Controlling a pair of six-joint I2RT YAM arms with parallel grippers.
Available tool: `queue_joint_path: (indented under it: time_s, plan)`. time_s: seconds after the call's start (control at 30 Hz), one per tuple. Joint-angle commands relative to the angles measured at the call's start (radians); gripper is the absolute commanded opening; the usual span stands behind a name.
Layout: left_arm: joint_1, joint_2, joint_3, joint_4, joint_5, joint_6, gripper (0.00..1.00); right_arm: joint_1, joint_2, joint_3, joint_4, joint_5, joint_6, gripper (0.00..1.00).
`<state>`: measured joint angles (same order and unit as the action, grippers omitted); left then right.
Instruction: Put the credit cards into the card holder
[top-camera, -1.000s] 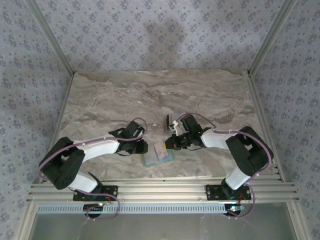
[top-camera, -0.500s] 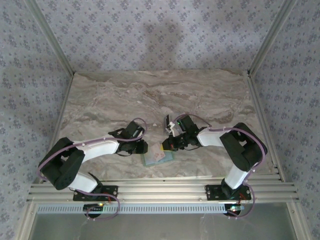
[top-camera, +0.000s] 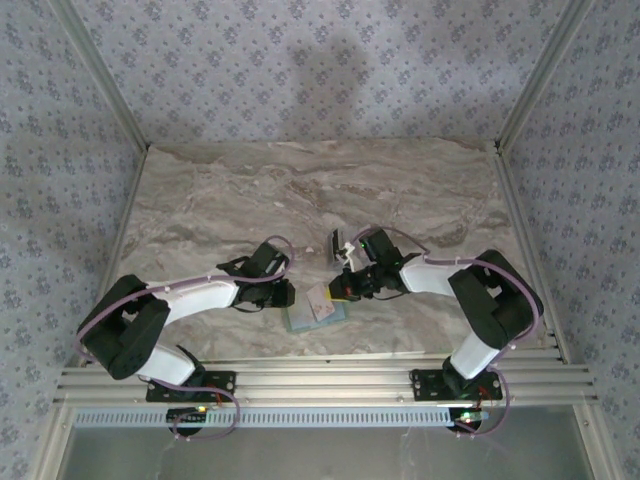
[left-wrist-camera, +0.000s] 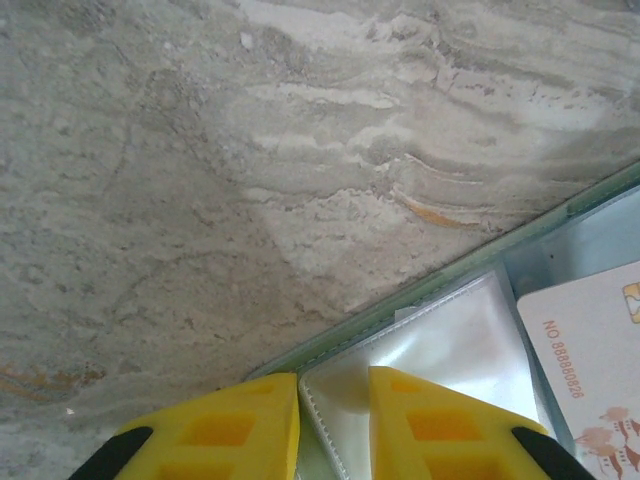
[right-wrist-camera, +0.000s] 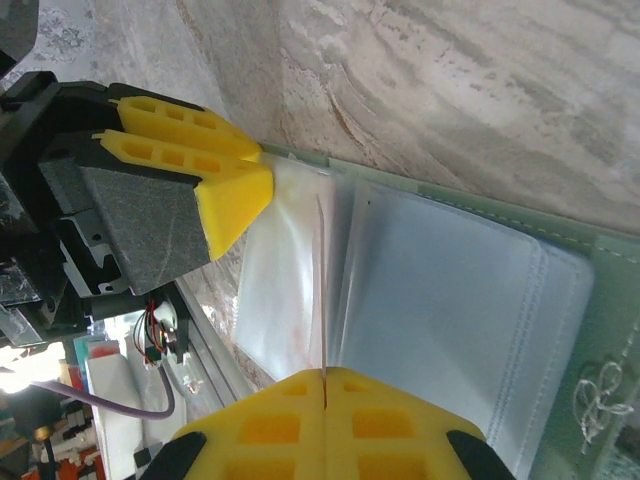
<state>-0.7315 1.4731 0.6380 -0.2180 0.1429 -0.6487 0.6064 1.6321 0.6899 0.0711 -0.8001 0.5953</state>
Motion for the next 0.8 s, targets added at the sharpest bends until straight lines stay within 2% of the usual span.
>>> queue_joint_path:
  time_s: [0.0, 0.77]
  plan:
    - [-0.034, 0.103, -0.046, 0.079, 0.021, -0.005, 0.22, -0.005, -0.016, -0.01, -0.031, -0.003, 0.006, 0.0]
    - [-0.052, 0.131, -0.037, 0.095, 0.021, -0.008, 0.22, 0.007, 0.072, 0.027, -0.039, -0.083, 0.001, 0.0]
